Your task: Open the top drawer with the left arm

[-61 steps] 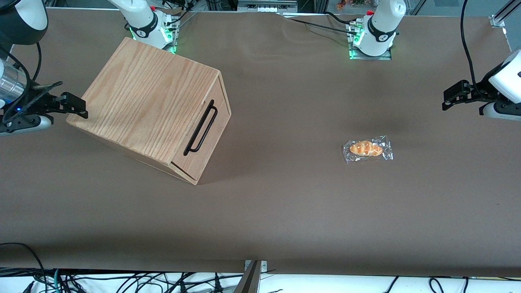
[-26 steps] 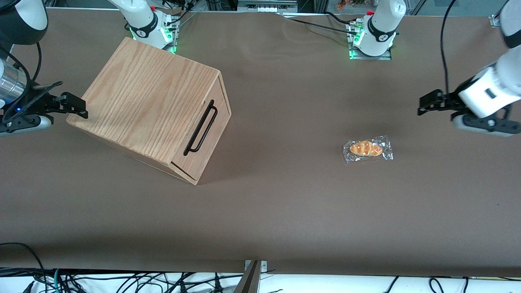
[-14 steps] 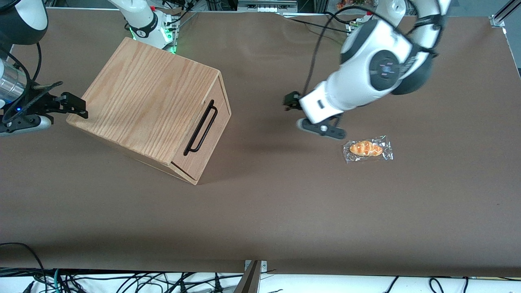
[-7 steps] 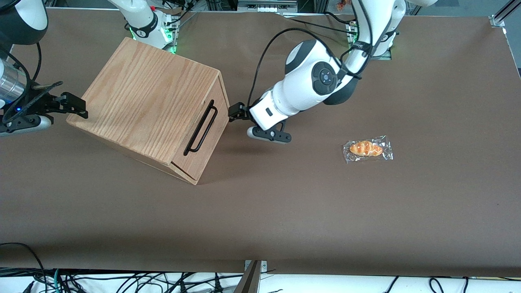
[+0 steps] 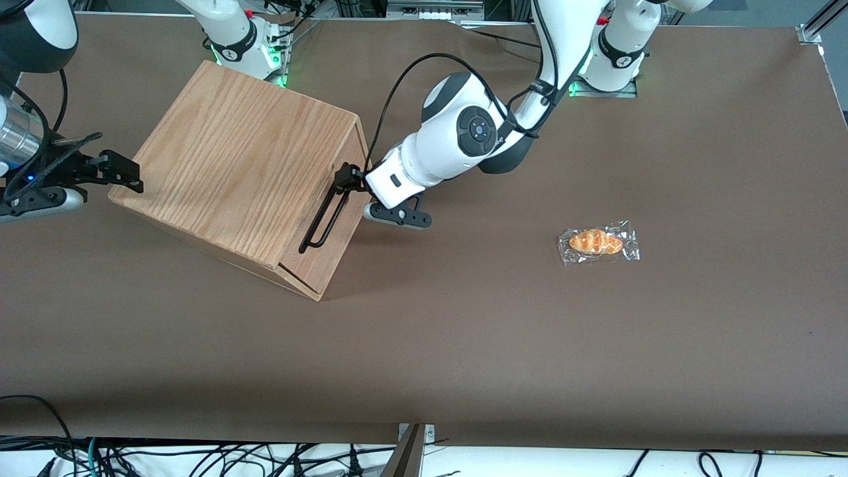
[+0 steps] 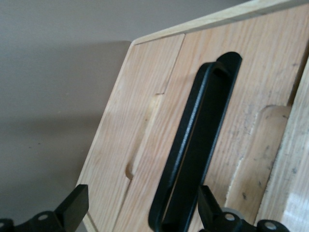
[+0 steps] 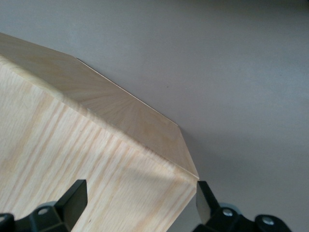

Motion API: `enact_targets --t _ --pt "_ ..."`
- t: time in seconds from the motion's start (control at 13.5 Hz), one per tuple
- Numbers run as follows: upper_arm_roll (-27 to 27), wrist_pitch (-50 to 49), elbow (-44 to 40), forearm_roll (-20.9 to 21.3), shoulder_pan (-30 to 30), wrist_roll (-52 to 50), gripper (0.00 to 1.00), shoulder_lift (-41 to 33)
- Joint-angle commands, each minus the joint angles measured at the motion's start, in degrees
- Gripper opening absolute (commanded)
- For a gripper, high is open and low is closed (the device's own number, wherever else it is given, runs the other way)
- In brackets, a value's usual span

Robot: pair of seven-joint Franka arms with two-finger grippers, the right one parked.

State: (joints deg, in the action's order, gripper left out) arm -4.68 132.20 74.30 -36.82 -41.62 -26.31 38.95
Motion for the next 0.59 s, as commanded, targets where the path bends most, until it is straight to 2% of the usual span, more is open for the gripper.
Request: enact_targets --t 0.0,0.52 --pt "0.9 1.5 -2.2 -0.9 -1.8 -0.9 1.0 2.0" --pt "1.3 1.4 -1.9 0.5 -1.5 -0.5 1.0 3.2"
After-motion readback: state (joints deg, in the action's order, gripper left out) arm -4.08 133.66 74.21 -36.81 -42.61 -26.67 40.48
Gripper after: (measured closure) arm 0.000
